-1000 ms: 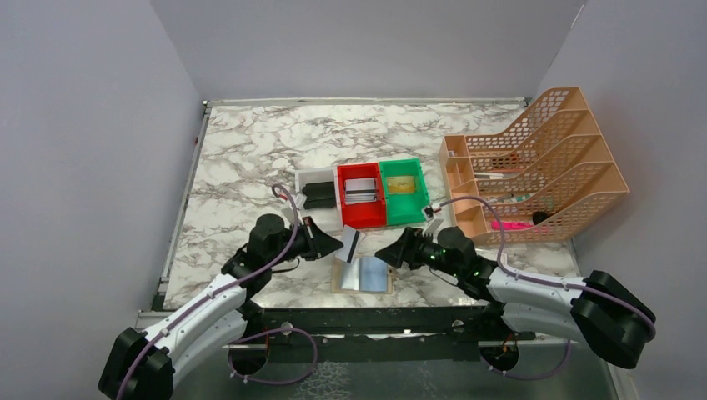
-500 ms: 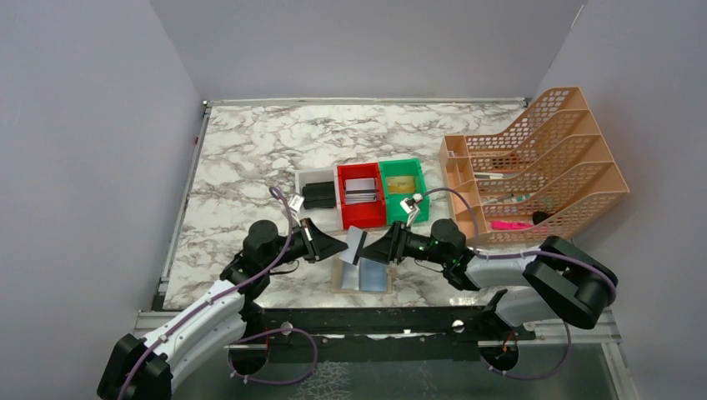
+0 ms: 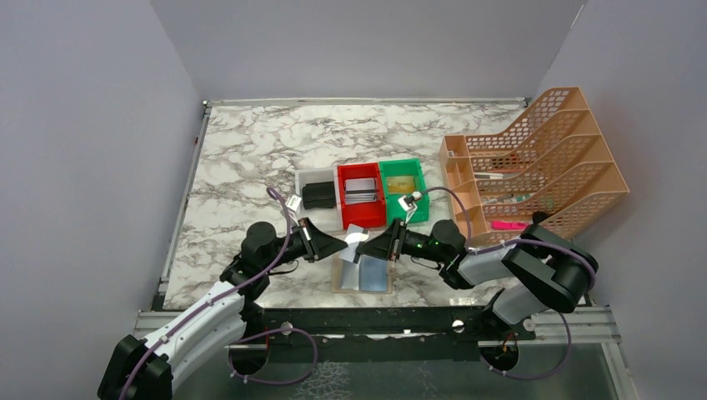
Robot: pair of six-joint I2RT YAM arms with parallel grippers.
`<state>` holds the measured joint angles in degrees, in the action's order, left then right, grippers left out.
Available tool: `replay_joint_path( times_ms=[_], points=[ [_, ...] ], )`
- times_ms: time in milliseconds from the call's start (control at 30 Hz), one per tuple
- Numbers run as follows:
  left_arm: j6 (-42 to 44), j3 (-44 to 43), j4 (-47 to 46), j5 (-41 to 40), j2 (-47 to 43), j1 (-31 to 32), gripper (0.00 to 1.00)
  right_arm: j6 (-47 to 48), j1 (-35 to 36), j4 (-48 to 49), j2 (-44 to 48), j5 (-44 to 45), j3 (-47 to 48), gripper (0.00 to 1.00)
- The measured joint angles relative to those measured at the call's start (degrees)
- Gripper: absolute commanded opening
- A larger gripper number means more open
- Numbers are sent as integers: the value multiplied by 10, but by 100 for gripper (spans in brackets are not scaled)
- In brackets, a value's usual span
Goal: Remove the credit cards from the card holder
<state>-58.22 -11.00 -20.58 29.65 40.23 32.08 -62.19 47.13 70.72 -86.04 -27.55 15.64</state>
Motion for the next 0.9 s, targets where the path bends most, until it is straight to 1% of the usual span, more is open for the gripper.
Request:
replay_joint_path(
  times_ms=[67,200,233,400,467,533,600,700,800,833,867,900],
  points=[
    [-1,0,-2,1,-1,0,0,-7,0,15,-5,0,-3,17],
    [-5,3,-8,3,-3,0,0,-15,0,35,-10,0,-9,11],
    [-6,3,-9,3,-3,-1,3,-17,0,40,-10,0,-10,9],
    [-7,10,-12,3,-5,-1,38,-20,0,47,-4,1,-15,2],
    [-8,17,-11,3,-5,-1,53,-18,0,45,7,4,-19,1],
    [-5,21,-6,3,-5,-1,66,-14,0,34,24,12,-25,1],
    [5,19,7,2,-5,-1,73,-8,0,16,45,21,-31,1],
    [34,-8,75,-15,-5,-1,80,8,0,-34,84,43,-33,1],
    [84,-77,184,-63,-5,-1,85,37,0,-119,143,79,-31,1],
    [99,-104,217,-86,-5,-1,89,49,0,-153,163,92,-29,1],
    [116,-134,251,-112,-5,-1,96,64,0,-191,184,108,-23,1],
    [126,-155,273,-129,-5,-1,99,78,0,-231,204,125,-14,1]
  ],
)
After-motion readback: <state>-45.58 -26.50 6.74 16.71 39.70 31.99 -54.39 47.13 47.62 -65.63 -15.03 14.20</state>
